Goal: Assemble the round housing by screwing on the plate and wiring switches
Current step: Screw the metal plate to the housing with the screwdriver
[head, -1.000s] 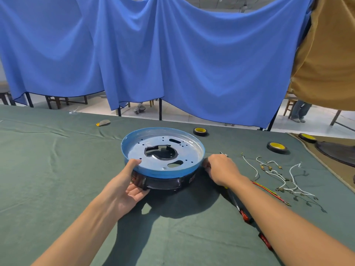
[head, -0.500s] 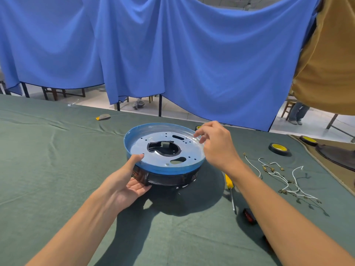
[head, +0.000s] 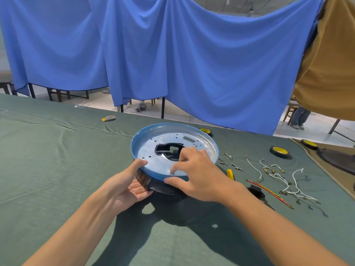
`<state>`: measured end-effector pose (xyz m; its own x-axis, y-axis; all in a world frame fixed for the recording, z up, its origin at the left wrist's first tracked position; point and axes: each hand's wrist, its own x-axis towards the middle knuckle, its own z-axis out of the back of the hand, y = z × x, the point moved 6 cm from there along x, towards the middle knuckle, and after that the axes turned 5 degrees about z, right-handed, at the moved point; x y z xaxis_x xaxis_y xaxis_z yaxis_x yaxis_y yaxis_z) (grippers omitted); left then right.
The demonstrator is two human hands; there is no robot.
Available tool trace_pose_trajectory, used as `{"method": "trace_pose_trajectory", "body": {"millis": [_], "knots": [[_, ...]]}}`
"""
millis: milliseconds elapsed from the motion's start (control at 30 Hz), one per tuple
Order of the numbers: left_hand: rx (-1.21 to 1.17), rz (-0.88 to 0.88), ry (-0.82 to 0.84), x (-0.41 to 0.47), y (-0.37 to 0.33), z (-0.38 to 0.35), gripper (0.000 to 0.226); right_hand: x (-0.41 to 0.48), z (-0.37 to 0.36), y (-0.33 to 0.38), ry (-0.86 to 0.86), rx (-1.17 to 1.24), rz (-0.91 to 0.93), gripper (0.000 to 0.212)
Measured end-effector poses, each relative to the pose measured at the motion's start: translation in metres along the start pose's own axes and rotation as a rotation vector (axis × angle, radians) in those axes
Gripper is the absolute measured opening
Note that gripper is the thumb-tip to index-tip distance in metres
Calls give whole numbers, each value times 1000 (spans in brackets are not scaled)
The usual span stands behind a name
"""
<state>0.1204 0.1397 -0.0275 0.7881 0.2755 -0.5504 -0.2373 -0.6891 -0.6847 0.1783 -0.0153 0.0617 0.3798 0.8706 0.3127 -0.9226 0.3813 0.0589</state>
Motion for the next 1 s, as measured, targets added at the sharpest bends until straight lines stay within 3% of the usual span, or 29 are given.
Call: {"method": "trace_pose_trajectory", "body": {"millis": [233,467,633,800,1000], "knots": [[158,49,123,-3,1,9,85,-11,6,46,-68,-138,148,41],[273,96,225,-2,4,5,86,-19,6,59,-34,-106,99,39],[256,98,226,4,5,10,93,-22,5,62,-21,-57,77,37],[226,61,192,11,6,15,82,-25,6,54,-57,-12,66,42],[224,45,155,12,5,15,71,-18,36,28,-211,275,-65,34]]}}
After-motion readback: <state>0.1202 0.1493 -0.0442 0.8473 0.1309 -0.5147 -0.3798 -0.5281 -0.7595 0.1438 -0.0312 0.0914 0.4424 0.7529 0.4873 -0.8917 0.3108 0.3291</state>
